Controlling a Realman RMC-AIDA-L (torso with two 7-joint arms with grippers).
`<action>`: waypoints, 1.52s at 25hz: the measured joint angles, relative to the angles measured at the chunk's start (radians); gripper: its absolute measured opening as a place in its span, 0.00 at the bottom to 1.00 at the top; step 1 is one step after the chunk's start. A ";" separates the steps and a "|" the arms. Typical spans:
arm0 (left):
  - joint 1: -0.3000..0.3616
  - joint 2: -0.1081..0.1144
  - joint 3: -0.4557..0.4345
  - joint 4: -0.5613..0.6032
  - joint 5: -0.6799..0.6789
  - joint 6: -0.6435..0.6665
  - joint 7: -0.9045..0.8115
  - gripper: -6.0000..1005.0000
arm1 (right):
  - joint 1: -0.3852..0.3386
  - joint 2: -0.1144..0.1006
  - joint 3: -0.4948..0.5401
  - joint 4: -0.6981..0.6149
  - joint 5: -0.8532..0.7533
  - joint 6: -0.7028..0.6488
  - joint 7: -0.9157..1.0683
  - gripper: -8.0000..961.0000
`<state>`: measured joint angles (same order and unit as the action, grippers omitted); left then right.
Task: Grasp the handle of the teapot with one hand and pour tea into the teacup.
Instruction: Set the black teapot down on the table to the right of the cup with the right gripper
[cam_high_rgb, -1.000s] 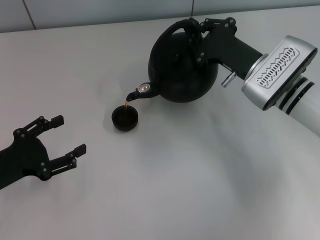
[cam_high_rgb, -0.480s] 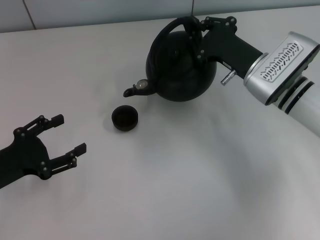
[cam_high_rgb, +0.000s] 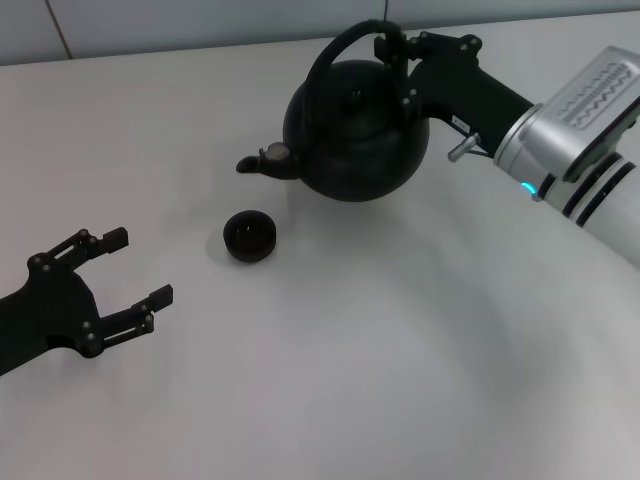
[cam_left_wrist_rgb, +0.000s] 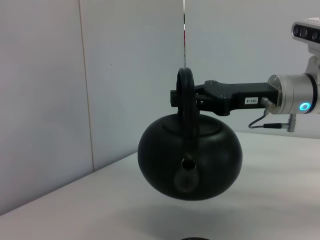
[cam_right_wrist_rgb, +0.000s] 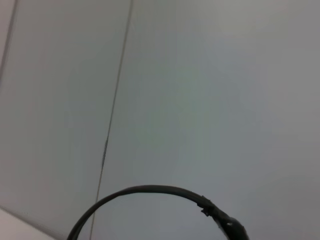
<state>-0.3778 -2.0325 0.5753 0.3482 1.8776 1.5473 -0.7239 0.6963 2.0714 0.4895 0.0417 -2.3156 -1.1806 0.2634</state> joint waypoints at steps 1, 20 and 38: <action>-0.001 0.000 0.000 0.000 0.000 -0.001 0.001 0.86 | -0.002 -0.001 0.002 -0.002 0.001 -0.006 0.018 0.14; -0.001 -0.001 0.000 0.000 -0.001 -0.001 0.003 0.86 | -0.130 0.005 0.116 -0.002 0.015 -0.052 0.158 0.15; 0.004 -0.005 0.000 0.000 -0.002 0.007 0.003 0.86 | -0.192 0.007 0.142 -0.006 0.025 -0.039 0.165 0.16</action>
<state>-0.3734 -2.0371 0.5752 0.3482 1.8760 1.5543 -0.7209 0.5047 2.0786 0.6320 0.0358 -2.2903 -1.2199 0.4281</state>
